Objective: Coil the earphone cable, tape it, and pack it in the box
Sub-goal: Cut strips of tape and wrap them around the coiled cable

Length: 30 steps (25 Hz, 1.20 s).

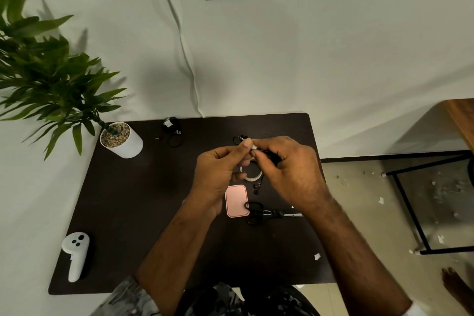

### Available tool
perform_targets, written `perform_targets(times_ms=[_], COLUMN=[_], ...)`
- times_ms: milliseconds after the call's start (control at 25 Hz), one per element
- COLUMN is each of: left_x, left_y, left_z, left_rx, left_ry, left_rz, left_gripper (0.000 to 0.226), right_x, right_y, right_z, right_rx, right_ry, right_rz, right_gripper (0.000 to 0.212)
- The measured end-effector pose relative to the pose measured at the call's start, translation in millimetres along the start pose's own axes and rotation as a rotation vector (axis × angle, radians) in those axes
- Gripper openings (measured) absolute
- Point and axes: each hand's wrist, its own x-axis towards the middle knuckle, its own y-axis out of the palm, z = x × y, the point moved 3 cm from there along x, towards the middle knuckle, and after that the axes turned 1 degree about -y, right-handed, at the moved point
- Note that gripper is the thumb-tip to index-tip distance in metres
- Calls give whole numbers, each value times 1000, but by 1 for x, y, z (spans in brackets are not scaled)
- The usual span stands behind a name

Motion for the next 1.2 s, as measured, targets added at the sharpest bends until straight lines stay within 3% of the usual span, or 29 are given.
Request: perform_targets(times_ms=[200, 400, 560, 680, 800, 880, 960, 1080, 1200], left_x=[0, 1, 4, 7, 11, 11, 9, 4, 0], left_y=[3, -1, -2, -4, -9, -11, -11, -8, -4], left_z=[6, -9, -12, -10, -8, -5, -3, 2, 7], left_rx=[-18, 27, -292, -523, -620, -591, -487, -315, -202], left_ry=[-24, 145, 33, -15, 51, 102, 155, 179, 113], left_rz=[55, 131, 93, 71, -35, -106, -136, -98, -31], left_gripper=[24, 22, 25, 22, 17, 18, 23, 35, 29], right_x=[-1, -2, -4, -11, -19, -23, -25, -20, -13], right_y=[0, 3, 8, 18, 30, 37, 42, 38, 28], right_z=[-5, -19, -24, -25, -22, -17, -13, -3, 1], right_rx=[4, 428, 724, 585, 366, 283, 405, 711, 669], right_ry=[-24, 237, 384, 445, 569, 577, 578, 605, 578], right_rz=[13, 114, 241, 257, 128, 70, 56, 51, 4], right_gripper=[20, 24, 33, 17, 10, 8, 8, 8, 10])
